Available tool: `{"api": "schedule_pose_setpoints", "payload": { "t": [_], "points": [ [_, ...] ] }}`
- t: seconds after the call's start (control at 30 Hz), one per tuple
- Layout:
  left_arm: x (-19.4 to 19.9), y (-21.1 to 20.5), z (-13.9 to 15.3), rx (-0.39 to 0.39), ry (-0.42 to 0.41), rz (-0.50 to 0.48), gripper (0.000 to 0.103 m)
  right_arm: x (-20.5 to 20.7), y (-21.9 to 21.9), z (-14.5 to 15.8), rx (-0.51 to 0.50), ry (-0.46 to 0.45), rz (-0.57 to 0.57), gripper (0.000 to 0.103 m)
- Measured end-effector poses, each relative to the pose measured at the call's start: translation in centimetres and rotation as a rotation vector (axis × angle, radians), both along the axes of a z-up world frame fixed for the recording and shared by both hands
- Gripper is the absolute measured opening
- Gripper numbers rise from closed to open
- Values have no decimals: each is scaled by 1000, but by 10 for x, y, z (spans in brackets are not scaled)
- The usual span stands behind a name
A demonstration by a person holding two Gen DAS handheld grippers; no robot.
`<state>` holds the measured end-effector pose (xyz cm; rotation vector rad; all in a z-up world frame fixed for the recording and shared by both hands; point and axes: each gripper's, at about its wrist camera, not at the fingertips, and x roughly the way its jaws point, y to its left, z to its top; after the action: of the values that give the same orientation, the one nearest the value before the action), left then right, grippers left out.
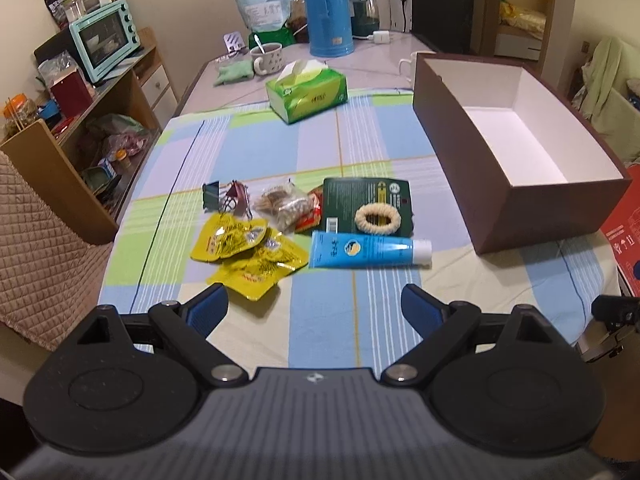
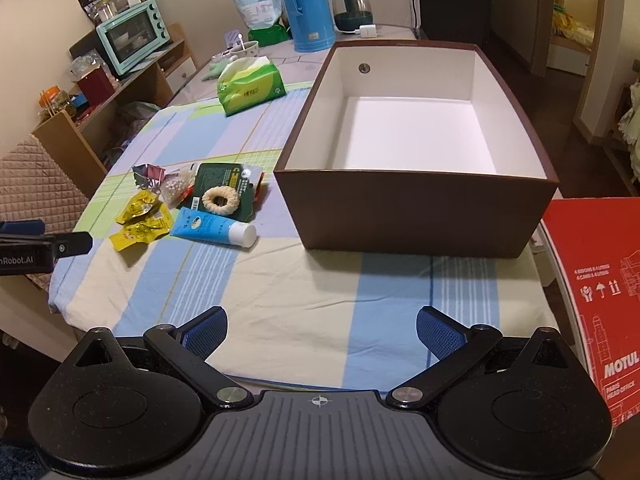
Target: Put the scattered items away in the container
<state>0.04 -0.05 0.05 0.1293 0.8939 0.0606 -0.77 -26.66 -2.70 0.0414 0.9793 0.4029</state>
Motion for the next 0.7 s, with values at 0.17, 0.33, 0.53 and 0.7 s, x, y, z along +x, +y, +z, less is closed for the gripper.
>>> {"api": "schedule_pose_setpoints", "payload": {
  "t": [0.17,0.33,0.53,0.7],
  "points": [
    [-3,-1,-2,-6,-13,-1,92,0,-5,1,20,-12,6,103],
    [-14,0,-8,0,3,9,92,-4,-4,7,-16,-43,9,103],
    [-18,2,-7,2,29,18,92,-11,-2,9,-32,-62,12,103],
    [-21,0,-3,9,29,23,92,-13,-5,9,-35,-60,7,103]
  ]
}}
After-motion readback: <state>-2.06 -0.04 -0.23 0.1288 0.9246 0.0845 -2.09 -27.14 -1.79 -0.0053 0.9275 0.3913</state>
